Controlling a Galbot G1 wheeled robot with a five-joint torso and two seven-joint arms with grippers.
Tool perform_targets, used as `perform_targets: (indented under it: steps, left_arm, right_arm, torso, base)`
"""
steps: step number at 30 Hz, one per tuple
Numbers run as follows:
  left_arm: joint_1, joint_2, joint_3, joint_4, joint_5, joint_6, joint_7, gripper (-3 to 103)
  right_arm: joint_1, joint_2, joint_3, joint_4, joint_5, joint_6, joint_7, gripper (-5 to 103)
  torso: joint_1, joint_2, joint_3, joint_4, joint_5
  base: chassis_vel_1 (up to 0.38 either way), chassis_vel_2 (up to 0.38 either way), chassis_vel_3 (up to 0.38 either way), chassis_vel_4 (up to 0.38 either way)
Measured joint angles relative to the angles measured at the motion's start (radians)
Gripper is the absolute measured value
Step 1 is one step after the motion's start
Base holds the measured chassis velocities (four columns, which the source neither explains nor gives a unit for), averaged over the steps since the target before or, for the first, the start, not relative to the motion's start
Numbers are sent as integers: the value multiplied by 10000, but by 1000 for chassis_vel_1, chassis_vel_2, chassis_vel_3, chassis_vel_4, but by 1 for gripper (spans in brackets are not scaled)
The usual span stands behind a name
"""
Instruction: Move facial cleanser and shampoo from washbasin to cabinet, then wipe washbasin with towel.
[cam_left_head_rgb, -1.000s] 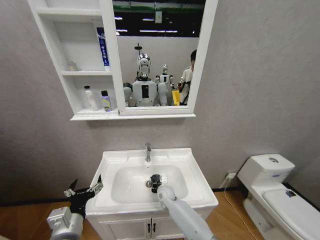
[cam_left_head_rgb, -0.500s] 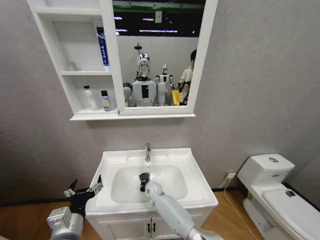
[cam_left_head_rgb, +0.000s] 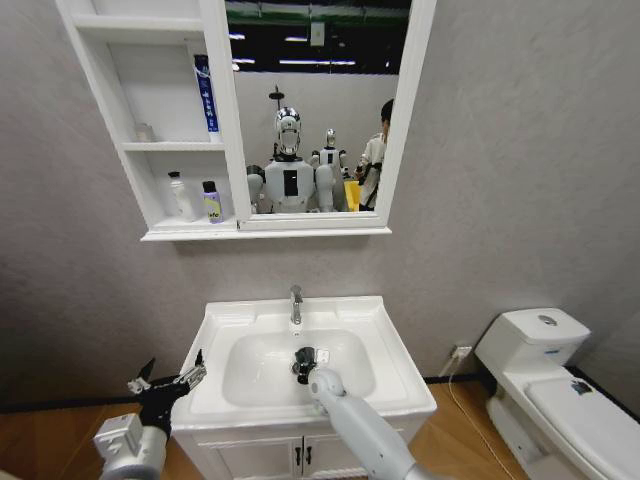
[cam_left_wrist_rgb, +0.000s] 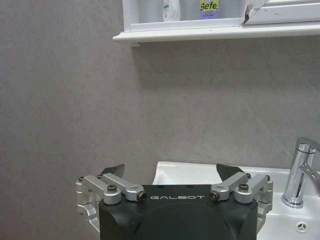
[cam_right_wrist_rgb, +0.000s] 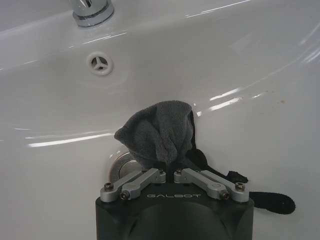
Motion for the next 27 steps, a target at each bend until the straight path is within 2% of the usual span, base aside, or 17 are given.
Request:
perform_targets:
  steps: [4,7,14,22,27]
  left_arm:
    - [0,0,0,0,0,0,0,100]
    - [0,0,0,0,0,0,0,100]
    - [1,0,0,0,0,0,0,100]
    - [0,0,0,0,0,0,0,100]
    - [0,0,0,0,0,0,0,100]
  right_arm:
    - [110,280,-83,-324,-126,50,-104,2]
    - [364,736,-302,-828,-320,117,-224,2]
    - [499,1208,-544,-1038,-415,136,-211,2]
    - [256,711,-425,-685,-407,-6,88,2]
    - [-44,210,-165,-199,-394,-164,679,2]
  torso:
    - [0,0,0,-5,-5]
    - [1,0,1,-2,-4]
    - [1,-2,3,3,-1]
    - [0,-1,1,5,3]
    - [-1,1,-1,6,5]
  base:
    - [0,0,0,0]
    - [0,0,0,0]
    - [0,0,0,0]
    - [0,0,0,0]
    - [0,0,0,0]
